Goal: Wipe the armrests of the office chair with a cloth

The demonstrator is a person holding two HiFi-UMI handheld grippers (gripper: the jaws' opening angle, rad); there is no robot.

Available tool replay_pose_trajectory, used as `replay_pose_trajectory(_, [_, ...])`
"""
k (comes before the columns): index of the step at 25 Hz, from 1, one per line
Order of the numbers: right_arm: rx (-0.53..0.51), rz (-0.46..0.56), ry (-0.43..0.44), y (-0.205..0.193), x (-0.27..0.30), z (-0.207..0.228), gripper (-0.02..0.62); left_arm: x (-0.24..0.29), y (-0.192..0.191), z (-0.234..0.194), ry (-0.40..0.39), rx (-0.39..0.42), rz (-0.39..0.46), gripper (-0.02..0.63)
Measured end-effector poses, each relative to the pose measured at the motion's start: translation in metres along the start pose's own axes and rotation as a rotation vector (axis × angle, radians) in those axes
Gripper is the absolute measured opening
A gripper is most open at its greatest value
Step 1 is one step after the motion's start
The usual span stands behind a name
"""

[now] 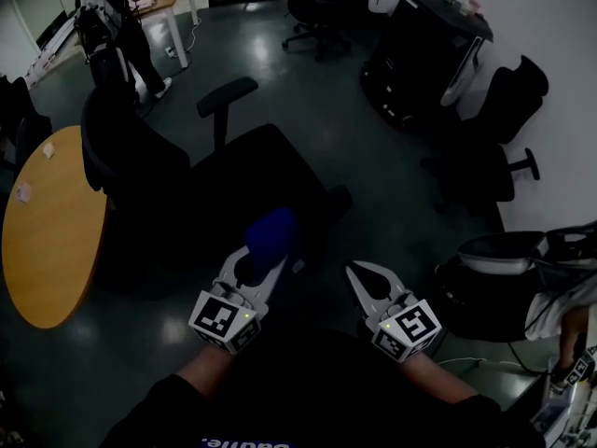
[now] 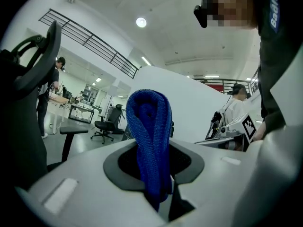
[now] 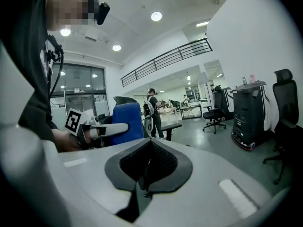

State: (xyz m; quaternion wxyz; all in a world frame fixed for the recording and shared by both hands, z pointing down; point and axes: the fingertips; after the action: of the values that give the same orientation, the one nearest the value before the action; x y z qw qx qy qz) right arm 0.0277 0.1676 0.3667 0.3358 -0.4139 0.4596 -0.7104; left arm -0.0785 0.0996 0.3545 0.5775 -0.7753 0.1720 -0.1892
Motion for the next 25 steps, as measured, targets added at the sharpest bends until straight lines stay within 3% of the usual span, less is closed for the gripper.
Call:
replay_pose_trajectory(7, [0.037,-0.043,-0.129,0.02,0.044,0.033,0.005,0.021,-0.004,-0.042,-0.094,-0.069,-0.052,0.117])
replay_pose_trajectory(12, [0.031,-0.074,-0.21,0.024,0.059,0.071,0.005,0.03,-0.008,-0.061,-0.107,-0.086,-0.094,0.117])
replay_pose_trajectory(19, [0.05,-0.184,-0.277,-0.004,0.101,0.155,0.005,0.046,-0.023,-0.086,-0.05,-0.062,-0.148,0.118])
replay_pose_trajectory(25, [0.09,-0.27,-0.251,-0.042,0.129,0.222,0.005,0.06,-0.05,-0.095,0.068,-0.038,-0.206,0.117])
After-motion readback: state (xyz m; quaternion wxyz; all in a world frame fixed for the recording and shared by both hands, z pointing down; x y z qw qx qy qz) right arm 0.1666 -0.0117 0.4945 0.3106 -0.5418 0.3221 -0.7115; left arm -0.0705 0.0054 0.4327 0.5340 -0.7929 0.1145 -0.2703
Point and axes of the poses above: the fingertips, and each gripper's own axes: x forward along the fingers, z to its right, y out of its top, and after that the axes turned 3 degrees about -z, right-handed
